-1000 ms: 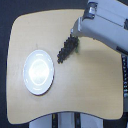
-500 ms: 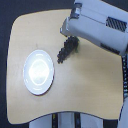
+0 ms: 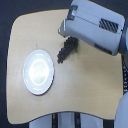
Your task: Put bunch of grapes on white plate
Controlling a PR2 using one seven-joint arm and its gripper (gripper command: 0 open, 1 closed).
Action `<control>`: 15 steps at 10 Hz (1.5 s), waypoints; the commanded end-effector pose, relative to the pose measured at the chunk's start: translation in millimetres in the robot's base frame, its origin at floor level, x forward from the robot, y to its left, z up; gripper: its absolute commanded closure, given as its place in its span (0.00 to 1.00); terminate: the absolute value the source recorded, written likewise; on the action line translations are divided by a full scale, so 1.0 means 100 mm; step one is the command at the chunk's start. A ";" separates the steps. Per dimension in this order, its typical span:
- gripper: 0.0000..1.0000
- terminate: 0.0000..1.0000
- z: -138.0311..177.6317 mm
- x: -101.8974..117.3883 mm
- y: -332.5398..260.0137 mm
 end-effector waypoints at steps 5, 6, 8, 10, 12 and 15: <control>0.00 0.00 -0.59 -0.32 0.28; 0.00 0.00 -0.63 -0.33 0.32; 0.00 0.00 -0.73 -0.34 0.33; 0.00 0.00 -0.77 -0.32 0.27; 1.00 0.00 -0.74 -0.27 0.26; 1.00 0.00 -0.69 -0.22 0.25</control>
